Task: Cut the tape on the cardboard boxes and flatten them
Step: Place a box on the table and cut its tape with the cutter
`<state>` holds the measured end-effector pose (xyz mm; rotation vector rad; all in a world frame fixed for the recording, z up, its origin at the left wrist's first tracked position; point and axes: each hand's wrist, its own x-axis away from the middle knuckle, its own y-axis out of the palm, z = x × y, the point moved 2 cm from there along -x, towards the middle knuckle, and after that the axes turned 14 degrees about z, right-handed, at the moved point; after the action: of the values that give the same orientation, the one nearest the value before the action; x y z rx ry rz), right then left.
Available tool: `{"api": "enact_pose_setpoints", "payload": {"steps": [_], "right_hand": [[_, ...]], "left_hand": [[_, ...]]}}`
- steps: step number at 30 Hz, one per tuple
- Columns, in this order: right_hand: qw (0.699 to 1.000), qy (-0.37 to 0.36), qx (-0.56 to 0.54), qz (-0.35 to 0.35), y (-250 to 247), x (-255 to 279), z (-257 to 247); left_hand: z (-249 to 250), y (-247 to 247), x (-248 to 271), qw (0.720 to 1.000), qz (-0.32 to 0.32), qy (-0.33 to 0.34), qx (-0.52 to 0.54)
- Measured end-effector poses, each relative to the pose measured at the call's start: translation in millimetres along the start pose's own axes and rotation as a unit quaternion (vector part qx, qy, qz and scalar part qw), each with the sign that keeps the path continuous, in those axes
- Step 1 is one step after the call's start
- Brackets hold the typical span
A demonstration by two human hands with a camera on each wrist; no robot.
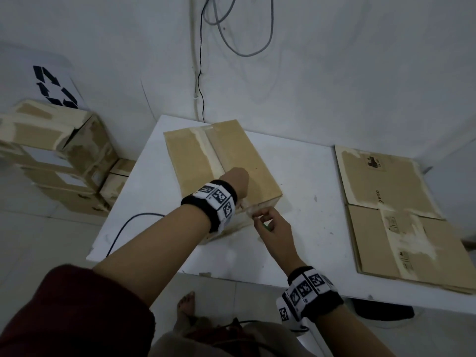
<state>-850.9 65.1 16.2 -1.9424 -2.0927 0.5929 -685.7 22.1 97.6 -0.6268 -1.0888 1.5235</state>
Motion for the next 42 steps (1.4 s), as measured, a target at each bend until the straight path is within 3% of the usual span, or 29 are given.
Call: {"api": "enact_pose_setpoints", "payload": {"steps": [3, 5, 8, 13, 18, 23, 28, 35, 42], "right_hand": [[1.0, -0.004, 0.009, 0.002, -2.6, 0.4, 1.0], [1.0, -0.005, 0.012, 0.003, -4.6, -1.2, 2.2], [1.0, 0.009, 0.01, 0.004, -8.8, -1.5, 5.9], [1.0, 0.007, -0.004, 0.015, -12.6, 2.2, 10.3], [0.999, -0.042, 0.03, -0.009, -1.5, 4.6, 7.5], [0.996, -0.07, 0.039, -0.038, 13.7, 5.7, -1.9], [0.994, -0.097, 0.023, -0.032, 14.1, 9.1, -4.6], [0.991, -0.114, 0.048, -0.044, 23.5, 9.6, -7.3], [0.99, -0.122, 0.071, -0.012, 31.1, 15.7, -11.1]], "left_hand": [[6.8, 15.6, 4.0, 0.996, 0.022, 0.04, -0.078], [7.1, 25.3, 8.7, 0.995, 0.05, 0.02, -0.082], [-0.9, 30.6, 17.2, 0.996, 0.083, -0.027, 0.021], [-38.9, 34.9, 24.1, 0.969, 0.113, -0.033, 0.217], [-58.8, 35.3, 32.4, 0.888, 0.127, -0.092, 0.433], [-67.9, 51.2, 33.0, 0.816, 0.153, -0.161, 0.533], [-70.0, 47.5, 27.5, 0.762, 0.108, -0.202, 0.606], [-80.9, 52.0, 24.0, 0.762, 0.076, -0.173, 0.62], [-83.4, 49.1, 23.3, 0.762, 0.07, -0.164, 0.623]]}}
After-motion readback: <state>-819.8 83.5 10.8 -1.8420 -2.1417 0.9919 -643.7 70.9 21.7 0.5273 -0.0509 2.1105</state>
